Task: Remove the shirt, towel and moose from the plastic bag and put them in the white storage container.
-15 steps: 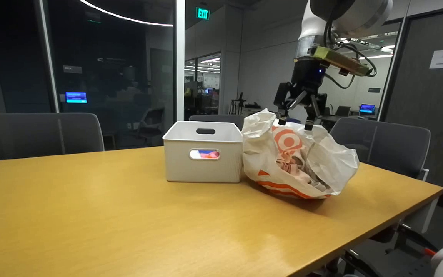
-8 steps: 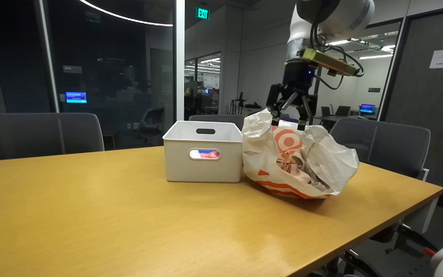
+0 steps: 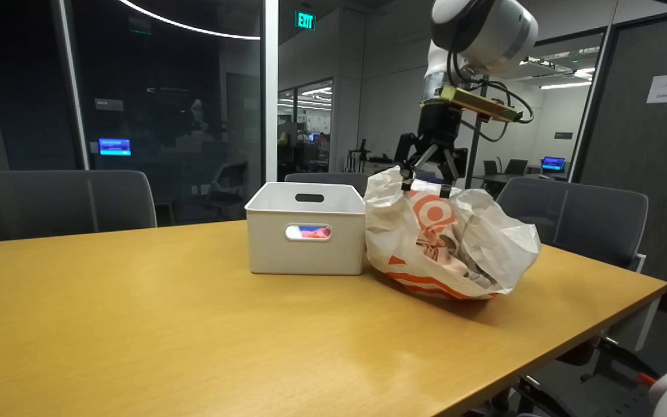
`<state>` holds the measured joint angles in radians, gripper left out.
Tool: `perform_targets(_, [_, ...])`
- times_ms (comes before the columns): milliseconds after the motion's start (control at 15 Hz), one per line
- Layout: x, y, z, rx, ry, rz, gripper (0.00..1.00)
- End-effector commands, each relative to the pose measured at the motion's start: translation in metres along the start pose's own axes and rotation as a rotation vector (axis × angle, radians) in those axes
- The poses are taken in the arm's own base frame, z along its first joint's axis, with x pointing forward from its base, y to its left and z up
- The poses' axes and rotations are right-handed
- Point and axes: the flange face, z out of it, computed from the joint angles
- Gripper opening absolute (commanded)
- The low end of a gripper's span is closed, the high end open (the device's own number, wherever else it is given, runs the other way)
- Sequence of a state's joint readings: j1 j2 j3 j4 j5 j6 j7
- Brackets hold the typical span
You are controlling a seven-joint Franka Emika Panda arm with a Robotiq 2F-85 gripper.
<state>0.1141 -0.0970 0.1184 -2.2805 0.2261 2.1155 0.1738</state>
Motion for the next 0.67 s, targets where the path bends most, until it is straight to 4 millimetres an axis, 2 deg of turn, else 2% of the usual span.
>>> perform_targets(0, [0.0, 0.0, -0.001, 0.0, -0.001, -0.001, 1.0])
perform_targets(67, [0.0, -0.001, -0.001, 0.0, -0.002, -0.001, 1.0])
perform_targets(400, [0.012, 0.024, 0.02, 0.075, -0.083, 0.025, 1.0])
perform_targets(600, [0.024, 0.057, 0.043, 0.057, -0.094, 0.117, 1.0])
